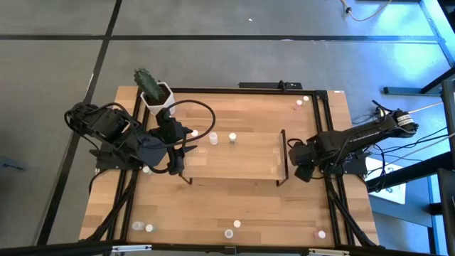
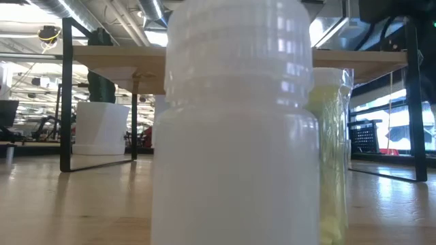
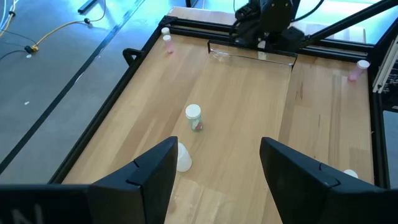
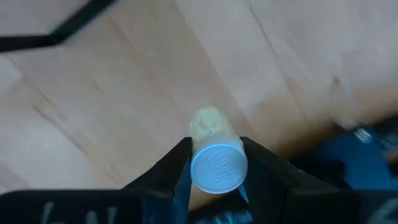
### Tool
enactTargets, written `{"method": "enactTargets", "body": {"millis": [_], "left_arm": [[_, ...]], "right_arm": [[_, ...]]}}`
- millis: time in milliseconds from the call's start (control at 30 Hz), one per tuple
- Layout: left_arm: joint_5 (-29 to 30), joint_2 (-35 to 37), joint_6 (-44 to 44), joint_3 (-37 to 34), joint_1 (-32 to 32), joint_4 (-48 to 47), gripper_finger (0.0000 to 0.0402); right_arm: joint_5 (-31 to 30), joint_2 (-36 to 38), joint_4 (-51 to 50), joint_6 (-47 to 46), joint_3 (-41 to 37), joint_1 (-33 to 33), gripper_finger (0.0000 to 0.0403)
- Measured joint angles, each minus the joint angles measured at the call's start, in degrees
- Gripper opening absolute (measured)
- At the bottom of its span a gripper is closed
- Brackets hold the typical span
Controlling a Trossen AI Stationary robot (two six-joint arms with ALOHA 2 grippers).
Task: Pick and place medicine bottles onto shelf by color
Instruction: Put the middle yellow pill bottle on the shelf
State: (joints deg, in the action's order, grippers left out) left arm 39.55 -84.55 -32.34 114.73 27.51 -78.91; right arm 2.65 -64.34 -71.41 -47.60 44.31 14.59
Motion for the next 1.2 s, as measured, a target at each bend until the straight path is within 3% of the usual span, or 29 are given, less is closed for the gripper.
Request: {"method": "enactTargets", "body": {"millis": [433,733,967,1200], "left_arm": [[0.00,0.00,0.00,0.00,0.00,0.00,0.0222],[0.00,0.00,0.00,0.01,0.00,0.07,0.0222],[0.00,0.01,-0.02,0.00,0.00,0.11,0.0222],[0.22,0.00,-0.53,-0.01,0.00,0.13,0.0222]], "right_arm": [[-2.71,0.00,-18.30,-0.30,17.77,-0.53,0.0122],[-9.07,-0.79,-18.56,0.60,31.62,-3.49,0.0122],[-13.26,-5.60,-18.59,11.37,43.66,-6.29,0.0122],[-13.74,-15.46,-18.56,26.18,56.11,-10.14,0.0122]]}}
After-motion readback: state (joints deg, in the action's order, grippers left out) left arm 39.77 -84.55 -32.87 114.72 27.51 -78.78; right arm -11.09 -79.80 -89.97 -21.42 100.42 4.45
